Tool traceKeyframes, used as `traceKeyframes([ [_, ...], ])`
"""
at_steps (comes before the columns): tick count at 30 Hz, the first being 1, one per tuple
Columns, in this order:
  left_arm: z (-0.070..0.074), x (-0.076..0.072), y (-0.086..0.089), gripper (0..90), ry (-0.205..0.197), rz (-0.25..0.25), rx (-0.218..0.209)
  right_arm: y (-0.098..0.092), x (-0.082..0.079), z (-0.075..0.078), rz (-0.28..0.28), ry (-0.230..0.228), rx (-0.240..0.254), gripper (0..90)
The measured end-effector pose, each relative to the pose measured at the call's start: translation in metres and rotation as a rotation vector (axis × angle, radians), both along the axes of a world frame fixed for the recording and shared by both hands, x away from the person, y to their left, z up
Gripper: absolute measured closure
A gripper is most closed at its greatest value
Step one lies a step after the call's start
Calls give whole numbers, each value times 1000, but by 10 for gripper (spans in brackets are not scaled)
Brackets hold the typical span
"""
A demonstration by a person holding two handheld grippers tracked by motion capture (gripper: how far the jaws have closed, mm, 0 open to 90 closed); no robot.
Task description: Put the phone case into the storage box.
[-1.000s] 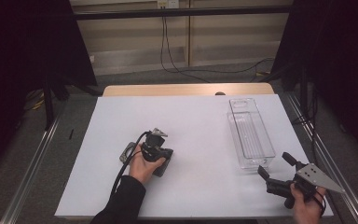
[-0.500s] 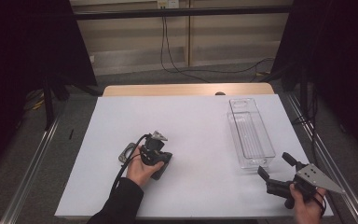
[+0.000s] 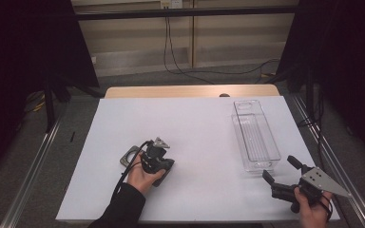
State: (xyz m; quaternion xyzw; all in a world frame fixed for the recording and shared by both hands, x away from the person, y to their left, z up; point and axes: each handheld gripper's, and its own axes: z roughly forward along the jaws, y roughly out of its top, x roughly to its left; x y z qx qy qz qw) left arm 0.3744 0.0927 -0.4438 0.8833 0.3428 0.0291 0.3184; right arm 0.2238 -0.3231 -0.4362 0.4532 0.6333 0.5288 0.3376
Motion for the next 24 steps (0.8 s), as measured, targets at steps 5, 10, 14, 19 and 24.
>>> traceKeyframes([
  [5, 1, -6, 4, 900, 6, -7, -1, 0, 0, 0, 0, 1, 0, 0],
  [10, 0, -10, 5, 900, 9, -12, -6, 0, 0, 0, 1, -1, -1, 0],
  [14, 0, -17, 7, 900, 8, -21, -3, 1, 0, 0, 1, -2, -3, 0],
  [19, 1, -22, 10, 900, 11, -28, -5, 1, -1, 0, 5, -3, -7, 0],
  [24, 0, -25, 13, 900, 13, -28, -15, 1, -1, 0, 3, -3, -11, 0],
])
